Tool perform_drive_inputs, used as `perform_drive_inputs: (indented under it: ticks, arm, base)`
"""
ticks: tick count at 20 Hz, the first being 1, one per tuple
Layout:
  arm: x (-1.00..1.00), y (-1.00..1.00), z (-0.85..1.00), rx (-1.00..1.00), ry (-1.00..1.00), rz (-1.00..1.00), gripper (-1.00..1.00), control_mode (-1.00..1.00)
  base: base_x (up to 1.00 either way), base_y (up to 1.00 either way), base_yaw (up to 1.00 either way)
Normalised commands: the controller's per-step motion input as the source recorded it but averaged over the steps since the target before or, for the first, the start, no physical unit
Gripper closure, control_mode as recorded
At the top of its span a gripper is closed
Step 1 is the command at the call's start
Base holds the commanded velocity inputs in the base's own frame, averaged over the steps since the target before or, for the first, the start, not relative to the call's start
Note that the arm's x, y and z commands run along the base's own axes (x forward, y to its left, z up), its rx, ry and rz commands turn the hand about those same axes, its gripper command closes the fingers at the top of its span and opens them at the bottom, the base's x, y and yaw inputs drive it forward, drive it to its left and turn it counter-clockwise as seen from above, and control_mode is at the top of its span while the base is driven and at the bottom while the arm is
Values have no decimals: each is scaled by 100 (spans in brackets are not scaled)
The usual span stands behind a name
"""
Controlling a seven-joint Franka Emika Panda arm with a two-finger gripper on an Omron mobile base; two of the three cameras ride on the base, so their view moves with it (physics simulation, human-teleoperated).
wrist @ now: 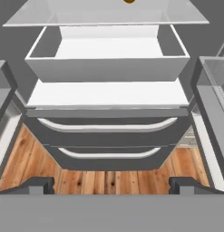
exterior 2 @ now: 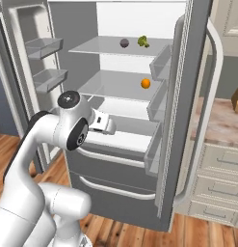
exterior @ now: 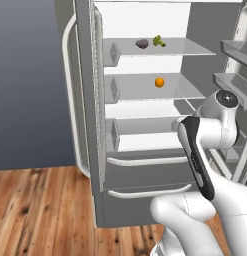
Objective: Place the eggplant in the correct fridge rack based on whether it is a fruit or vegetable. Finally, close the fridge door.
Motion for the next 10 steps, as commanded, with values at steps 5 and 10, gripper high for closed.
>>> perform_drive_inputs:
  ticks: [5, 10]
  arm:
    - [-50, 26, 1, -4, -11, 3, -100, -100]
    - [-65, 81, 2, -10, -19, 0, -100, -100]
  base:
    - [0, 0, 0]
    - [0, 0, 0]
